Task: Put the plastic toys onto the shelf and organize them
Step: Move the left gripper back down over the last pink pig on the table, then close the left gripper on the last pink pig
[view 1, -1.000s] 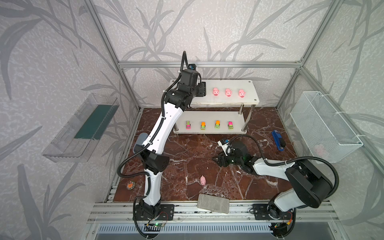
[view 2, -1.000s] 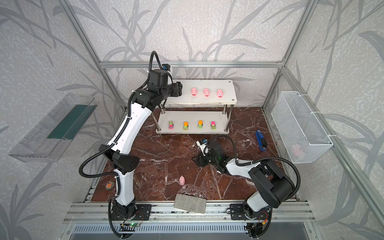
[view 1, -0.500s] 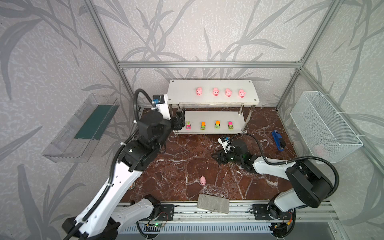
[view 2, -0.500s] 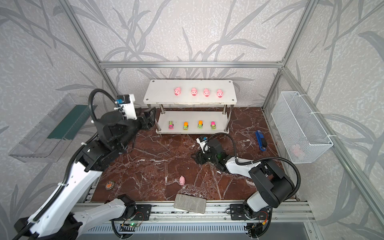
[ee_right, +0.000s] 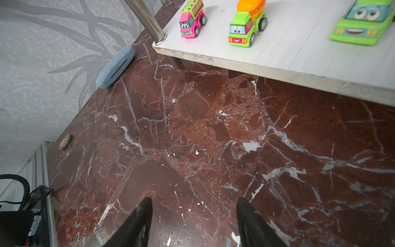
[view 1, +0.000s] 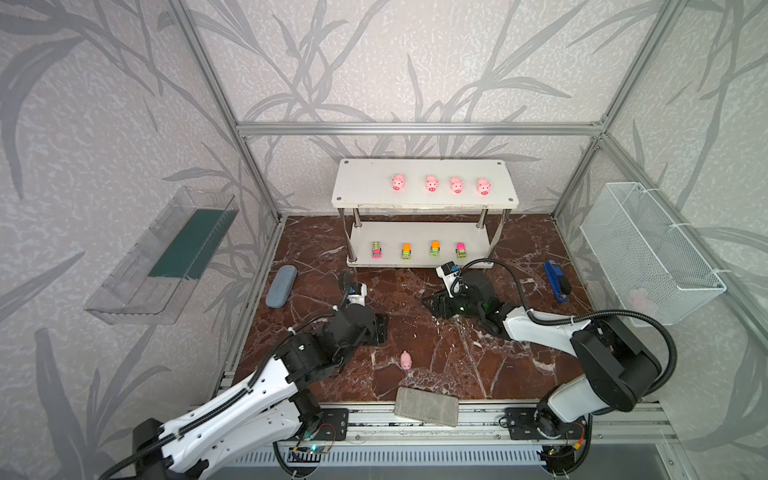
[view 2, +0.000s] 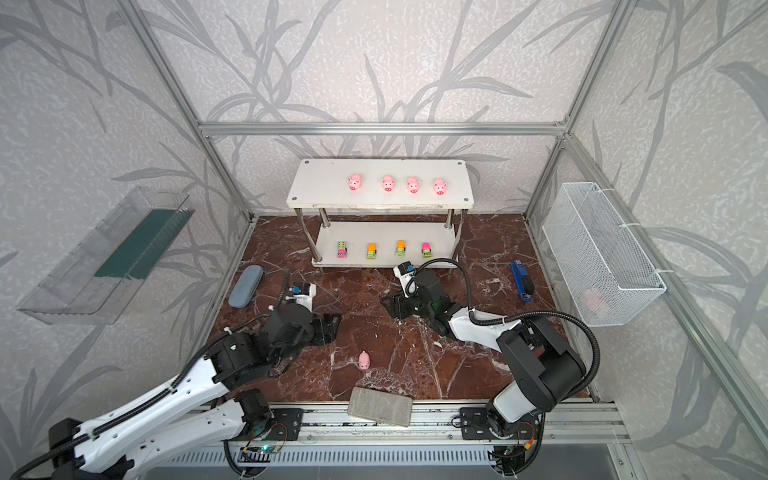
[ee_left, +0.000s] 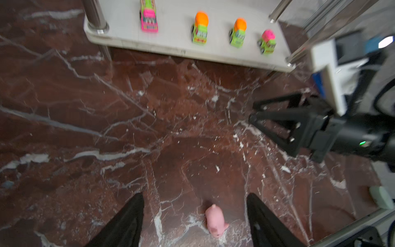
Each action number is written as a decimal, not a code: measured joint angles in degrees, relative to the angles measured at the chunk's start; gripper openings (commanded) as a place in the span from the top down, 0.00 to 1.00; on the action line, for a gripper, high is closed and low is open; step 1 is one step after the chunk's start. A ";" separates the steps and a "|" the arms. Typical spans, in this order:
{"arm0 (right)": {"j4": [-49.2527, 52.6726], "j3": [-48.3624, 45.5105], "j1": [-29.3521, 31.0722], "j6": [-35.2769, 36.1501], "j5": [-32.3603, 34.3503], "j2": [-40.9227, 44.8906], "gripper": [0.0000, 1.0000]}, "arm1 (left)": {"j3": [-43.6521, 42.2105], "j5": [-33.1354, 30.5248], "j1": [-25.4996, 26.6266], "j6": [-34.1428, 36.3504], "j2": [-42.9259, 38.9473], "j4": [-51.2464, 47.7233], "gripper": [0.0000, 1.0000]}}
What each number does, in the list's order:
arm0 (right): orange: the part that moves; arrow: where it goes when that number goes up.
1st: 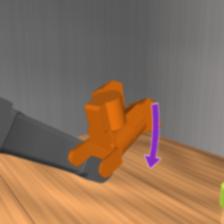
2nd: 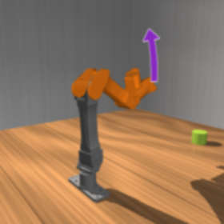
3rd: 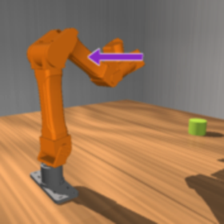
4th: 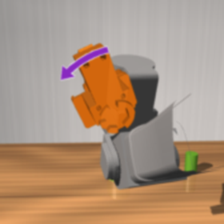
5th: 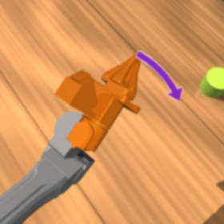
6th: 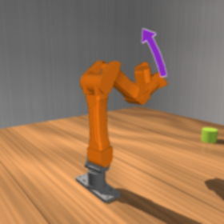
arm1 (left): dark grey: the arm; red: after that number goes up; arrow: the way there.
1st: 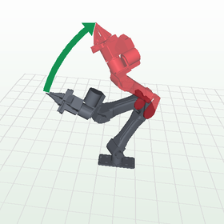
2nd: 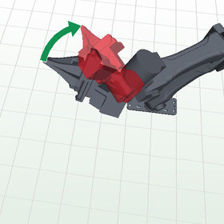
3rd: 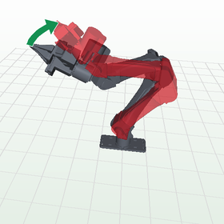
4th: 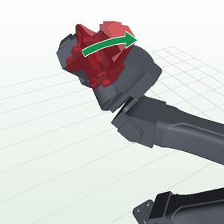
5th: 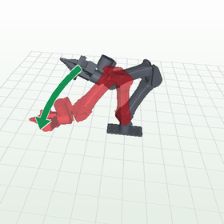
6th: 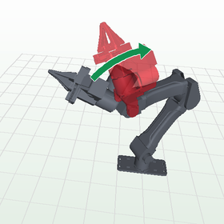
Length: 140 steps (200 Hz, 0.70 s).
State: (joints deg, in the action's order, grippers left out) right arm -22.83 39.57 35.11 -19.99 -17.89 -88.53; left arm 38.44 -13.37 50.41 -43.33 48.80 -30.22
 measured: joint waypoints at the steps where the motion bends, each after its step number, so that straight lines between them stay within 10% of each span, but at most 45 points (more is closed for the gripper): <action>1: 0.02 0.00 0.00 0.00 0.02 0.02 0.36 | -0.11 0.13 0.09 -0.04 0.22 0.04 0.25; 140: 2.08 -3.50 -1.09 -0.63 2.47 3.08 0.37 | -1.42 17.59 6.16 -0.83 25.18 9.40 0.20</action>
State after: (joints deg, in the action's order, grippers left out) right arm -20.75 36.07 34.02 -20.62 -15.42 -85.45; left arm 37.01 4.23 56.58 -44.16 73.97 -20.82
